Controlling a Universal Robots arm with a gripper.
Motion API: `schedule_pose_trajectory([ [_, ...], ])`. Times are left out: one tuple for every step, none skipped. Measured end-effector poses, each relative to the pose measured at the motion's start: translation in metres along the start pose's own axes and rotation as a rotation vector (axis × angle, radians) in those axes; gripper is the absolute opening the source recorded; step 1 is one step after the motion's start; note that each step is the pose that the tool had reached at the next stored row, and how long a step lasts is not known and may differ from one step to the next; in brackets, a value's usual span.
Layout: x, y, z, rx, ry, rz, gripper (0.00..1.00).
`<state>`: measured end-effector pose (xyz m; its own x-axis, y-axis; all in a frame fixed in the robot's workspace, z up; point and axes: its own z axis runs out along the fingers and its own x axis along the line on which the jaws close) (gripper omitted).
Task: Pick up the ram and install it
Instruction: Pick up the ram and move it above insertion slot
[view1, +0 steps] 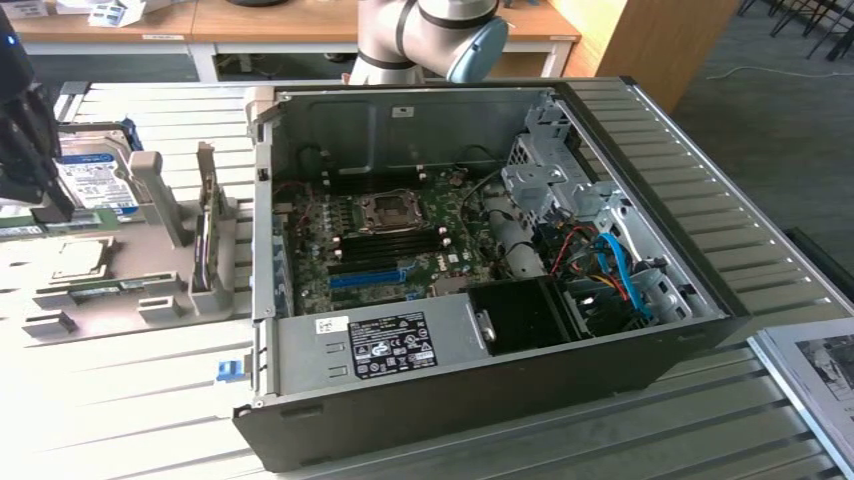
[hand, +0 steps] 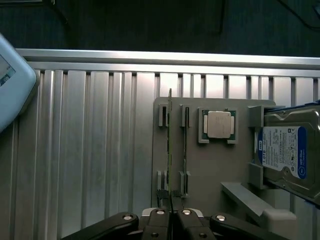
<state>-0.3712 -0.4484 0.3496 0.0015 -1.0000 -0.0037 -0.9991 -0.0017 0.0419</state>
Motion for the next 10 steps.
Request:
schedule_pose_trajectory([
  [0.0,0.0001,-0.0024,-0.0001,0.0001,0.0,0.11],
  [0.0,0.0001,-0.0047,0.0,0.0001,0.0,0.11],
  [0.0,0.0002,-0.007,0.0,0.0001,0.0,0.11],
  [0.0,0.0003,-0.0092,0.0,0.0001,0.0,0.11],
  [0.0,0.0004,-0.0114,0.0,0.0001,0.0,0.11],
  [0.0,0.0005,-0.0136,0.0,0.0001,0.0,0.11],
  [0.0,0.0006,-0.0156,-0.0001,0.0001,0.0,0.11],
  [0.0,0.0006,-0.0177,0.0,0.0001,0.0,0.11],
  [0.0,0.0007,-0.0198,0.0,0.0001,0.0,0.11],
  [0.0,0.0008,-0.0221,0.0,0.0001,0.0,0.11],
])
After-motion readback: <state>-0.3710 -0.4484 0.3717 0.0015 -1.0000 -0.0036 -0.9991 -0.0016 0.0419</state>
